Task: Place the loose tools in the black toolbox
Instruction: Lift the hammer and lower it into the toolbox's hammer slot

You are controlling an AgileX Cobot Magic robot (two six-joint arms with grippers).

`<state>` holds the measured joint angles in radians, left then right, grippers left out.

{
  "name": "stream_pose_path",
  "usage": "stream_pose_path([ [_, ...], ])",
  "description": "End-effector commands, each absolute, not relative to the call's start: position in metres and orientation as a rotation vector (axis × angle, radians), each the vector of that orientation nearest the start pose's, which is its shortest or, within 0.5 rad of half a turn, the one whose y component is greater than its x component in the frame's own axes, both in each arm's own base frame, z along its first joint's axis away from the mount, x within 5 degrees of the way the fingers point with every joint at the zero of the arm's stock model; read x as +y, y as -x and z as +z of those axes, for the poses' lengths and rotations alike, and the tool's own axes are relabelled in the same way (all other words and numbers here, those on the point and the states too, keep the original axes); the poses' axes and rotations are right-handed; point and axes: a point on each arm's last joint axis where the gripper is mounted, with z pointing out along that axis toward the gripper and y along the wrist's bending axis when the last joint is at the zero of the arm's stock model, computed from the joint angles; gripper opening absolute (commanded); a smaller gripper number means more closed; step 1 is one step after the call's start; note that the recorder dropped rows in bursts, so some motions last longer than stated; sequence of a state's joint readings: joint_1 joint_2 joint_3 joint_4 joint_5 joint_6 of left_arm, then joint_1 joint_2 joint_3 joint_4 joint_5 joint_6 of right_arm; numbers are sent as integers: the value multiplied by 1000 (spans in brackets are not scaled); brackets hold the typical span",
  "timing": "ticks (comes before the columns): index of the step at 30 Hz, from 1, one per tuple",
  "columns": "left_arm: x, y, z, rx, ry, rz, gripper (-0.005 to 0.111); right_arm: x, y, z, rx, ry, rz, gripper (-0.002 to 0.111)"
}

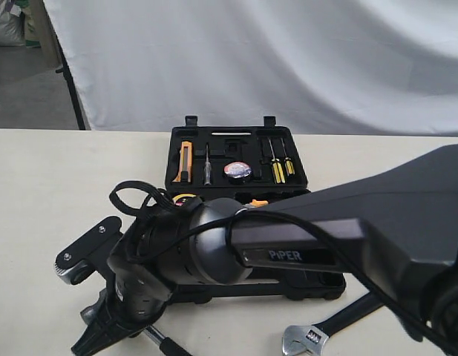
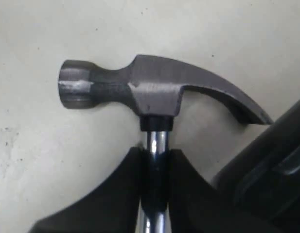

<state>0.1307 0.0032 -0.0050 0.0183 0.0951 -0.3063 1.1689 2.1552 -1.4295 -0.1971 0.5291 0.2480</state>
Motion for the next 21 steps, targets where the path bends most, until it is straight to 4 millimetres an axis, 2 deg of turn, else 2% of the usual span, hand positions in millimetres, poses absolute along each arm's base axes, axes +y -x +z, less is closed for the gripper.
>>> stream_pose_path([
  [1,9,-55,208,1526,346,-103,1,396,-180,147,2306,1435,218,0],
  [8,9,-55,208,1526,346,-103,1,389,-180,196,2123,1518,213,0],
  [13,9,-55,208,1526,346,-103,1,374,-199,222,1961,1580,97,0],
  [17,9,-55,208,1526,346,-103,1,357,-228,224,1899,1622,-1,0],
  [21,9,-55,208,1526,346,-103,1,344,-253,213,1864,1692,-80,0],
])
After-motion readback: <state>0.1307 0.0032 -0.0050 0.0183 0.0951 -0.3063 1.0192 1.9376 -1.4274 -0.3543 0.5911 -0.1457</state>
